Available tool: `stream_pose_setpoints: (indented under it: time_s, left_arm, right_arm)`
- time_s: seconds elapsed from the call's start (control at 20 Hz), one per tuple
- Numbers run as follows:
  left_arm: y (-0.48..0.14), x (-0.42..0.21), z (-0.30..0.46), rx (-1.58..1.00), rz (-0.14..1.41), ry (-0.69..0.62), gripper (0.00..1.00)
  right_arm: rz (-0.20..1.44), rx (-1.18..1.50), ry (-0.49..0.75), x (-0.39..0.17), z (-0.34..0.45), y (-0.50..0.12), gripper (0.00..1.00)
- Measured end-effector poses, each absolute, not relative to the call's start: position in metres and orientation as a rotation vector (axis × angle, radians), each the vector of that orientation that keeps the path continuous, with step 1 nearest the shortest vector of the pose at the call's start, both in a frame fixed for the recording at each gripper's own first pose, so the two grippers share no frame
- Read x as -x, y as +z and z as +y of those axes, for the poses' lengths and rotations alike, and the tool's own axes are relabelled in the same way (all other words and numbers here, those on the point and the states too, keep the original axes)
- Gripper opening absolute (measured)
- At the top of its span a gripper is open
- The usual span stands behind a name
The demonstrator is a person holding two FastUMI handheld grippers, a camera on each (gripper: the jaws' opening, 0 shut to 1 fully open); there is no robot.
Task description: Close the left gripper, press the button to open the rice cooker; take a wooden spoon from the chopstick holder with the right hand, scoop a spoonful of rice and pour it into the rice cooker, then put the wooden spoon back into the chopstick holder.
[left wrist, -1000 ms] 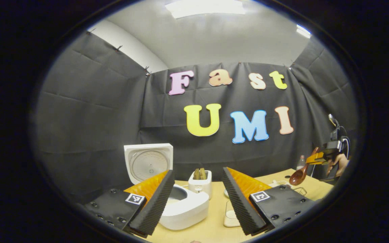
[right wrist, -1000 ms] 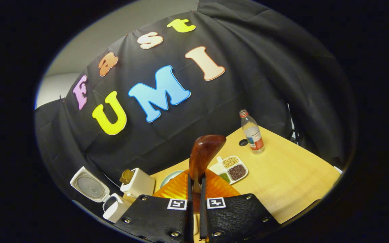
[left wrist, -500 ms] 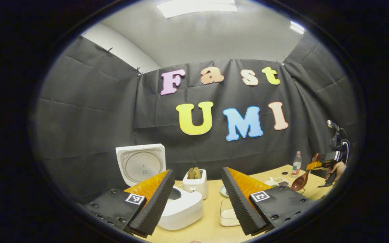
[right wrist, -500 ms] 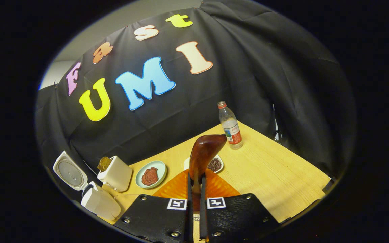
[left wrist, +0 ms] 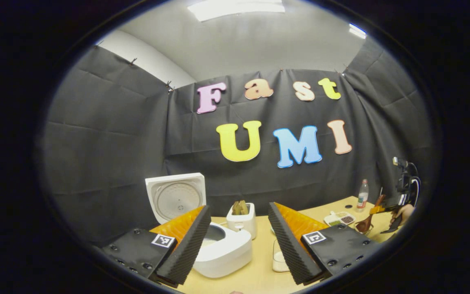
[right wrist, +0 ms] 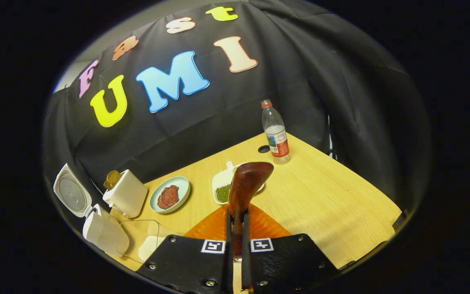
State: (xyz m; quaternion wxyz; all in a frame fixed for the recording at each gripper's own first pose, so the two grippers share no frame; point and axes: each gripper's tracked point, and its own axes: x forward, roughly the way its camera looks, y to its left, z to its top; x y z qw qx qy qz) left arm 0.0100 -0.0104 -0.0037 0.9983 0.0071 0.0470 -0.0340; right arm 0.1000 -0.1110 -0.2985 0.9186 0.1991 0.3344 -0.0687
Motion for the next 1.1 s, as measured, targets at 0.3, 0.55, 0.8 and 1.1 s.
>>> stream_pose_setpoints:
  time_s: [0.3, 0.55, 0.8, 1.1]
  left_arm:
    - [-0.007, -0.016, 0.001, -0.003, 0.091, -0.057, 0.98]
    - [-0.009, -0.03, 0.011, 0.013, 0.082, -0.058, 0.94]
    - [-0.014, -0.055, 0.027, 0.014, 0.083, -0.052, 0.98]
    - [-0.015, -0.102, 0.065, 0.017, 0.085, -0.01, 0.98]
  right_arm:
    - [0.717, -0.384, -0.144, -0.096, -0.11, -0.307, 0.13]
    - [0.641, -0.273, -0.207, -0.092, -0.137, -0.28, 0.82]
    - [0.515, -0.11, -0.229, -0.09, -0.145, -0.221, 0.97]
    - [0.358, -0.037, -0.151, -0.087, -0.111, -0.136, 0.98]
